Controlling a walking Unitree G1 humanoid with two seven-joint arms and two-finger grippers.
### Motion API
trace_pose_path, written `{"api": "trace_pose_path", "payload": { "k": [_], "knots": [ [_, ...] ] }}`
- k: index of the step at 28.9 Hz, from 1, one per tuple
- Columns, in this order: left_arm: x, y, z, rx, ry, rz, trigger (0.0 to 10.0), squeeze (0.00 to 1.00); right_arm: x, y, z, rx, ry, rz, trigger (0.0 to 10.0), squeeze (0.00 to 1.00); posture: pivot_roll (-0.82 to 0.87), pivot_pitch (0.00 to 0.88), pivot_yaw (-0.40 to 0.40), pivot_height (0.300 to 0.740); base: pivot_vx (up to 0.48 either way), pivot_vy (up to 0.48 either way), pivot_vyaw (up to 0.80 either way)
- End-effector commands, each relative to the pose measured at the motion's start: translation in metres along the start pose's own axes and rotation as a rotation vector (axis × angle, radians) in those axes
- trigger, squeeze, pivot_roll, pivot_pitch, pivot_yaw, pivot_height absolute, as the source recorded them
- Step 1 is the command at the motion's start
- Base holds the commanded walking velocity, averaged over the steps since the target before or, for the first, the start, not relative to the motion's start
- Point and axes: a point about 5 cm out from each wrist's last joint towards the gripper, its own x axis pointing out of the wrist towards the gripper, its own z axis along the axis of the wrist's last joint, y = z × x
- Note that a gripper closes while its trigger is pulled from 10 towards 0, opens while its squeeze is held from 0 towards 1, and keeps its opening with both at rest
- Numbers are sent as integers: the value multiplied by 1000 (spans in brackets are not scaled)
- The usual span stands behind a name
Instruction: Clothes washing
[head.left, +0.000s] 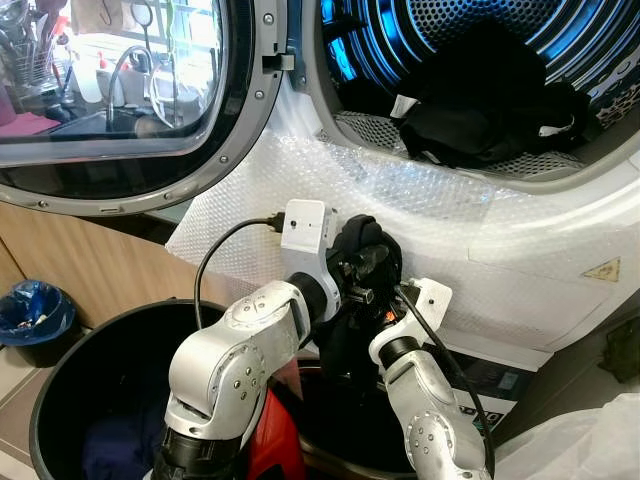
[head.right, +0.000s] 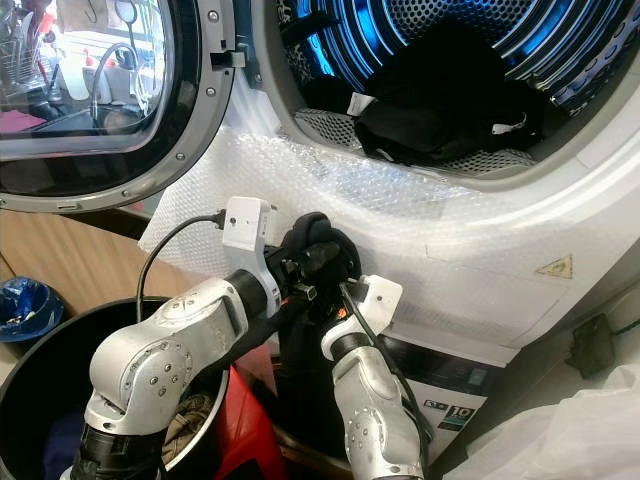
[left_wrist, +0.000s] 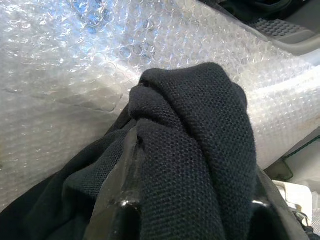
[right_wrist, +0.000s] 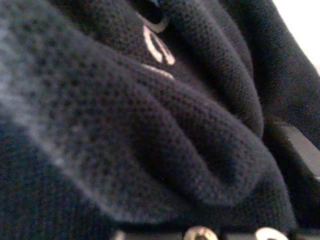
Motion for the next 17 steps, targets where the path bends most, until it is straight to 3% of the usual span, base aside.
{"api": "trace_pose_path", "payload": {
  "k": [1, 17],
  "knots": [
    [-1, -11, 10, 0, -31, -49, 0, 0, -5, 10, -15, 91, 5, 10, 0, 0, 31, 51, -27, 740, 0, 0, 0],
    [-1, -7, 10, 20, -31, -43, 0, 0, -14, 5, -11, 132, -36, 58, 0, 0, 21, 55, -24, 740, 0, 0, 0]
  ]
}}
